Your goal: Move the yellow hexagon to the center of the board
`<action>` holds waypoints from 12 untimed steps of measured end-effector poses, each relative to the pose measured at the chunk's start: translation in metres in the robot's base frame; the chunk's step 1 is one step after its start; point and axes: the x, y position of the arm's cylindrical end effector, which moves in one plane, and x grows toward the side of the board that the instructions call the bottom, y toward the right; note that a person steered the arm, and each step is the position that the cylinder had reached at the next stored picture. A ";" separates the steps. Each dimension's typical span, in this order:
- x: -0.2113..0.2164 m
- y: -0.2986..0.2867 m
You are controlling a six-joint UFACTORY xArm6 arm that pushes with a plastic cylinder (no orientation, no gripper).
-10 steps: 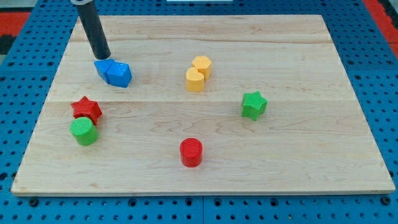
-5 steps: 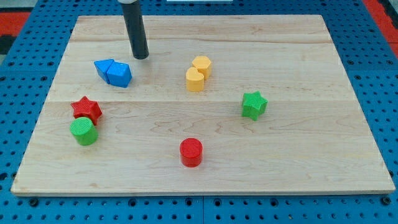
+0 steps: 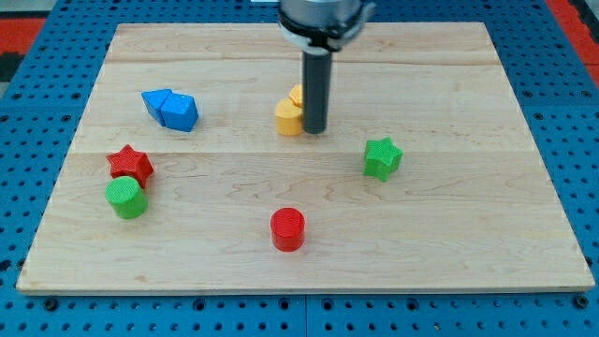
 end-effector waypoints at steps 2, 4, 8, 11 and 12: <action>-0.015 -0.002; -0.072 -0.026; -0.066 -0.092; -0.164 -0.171; -0.165 -0.127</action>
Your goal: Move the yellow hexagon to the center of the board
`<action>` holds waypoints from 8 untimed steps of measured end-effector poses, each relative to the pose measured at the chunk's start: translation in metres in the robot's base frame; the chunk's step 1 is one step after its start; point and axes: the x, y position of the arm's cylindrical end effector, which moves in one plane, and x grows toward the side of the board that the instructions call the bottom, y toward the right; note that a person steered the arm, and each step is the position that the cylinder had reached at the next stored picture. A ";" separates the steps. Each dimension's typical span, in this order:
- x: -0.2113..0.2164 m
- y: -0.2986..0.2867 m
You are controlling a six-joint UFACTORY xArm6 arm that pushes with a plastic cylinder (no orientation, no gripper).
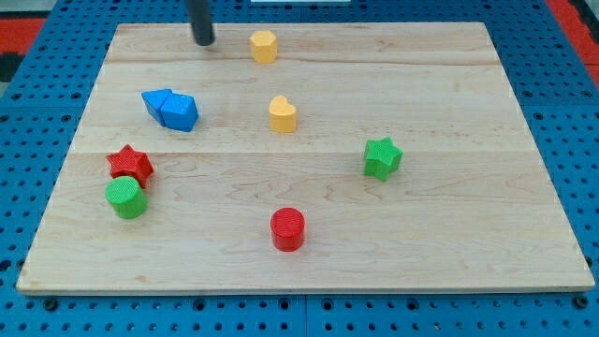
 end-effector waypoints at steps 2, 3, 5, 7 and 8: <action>-0.013 0.008; -0.015 0.014; 0.007 0.054; 0.017 0.115; 0.017 0.138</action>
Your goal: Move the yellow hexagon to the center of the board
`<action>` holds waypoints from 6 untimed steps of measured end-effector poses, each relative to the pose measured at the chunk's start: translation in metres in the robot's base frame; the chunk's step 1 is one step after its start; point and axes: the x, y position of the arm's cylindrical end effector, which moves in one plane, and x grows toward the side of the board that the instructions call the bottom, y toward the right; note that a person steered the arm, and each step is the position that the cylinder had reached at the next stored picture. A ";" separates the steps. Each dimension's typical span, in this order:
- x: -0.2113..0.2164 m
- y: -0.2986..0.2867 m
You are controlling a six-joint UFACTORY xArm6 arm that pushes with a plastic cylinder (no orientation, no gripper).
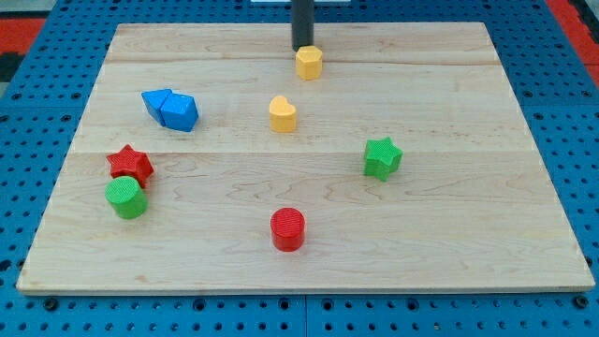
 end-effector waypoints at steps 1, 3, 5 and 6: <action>0.000 0.035; 0.031 -0.059; 0.042 -0.066; 0.051 -0.020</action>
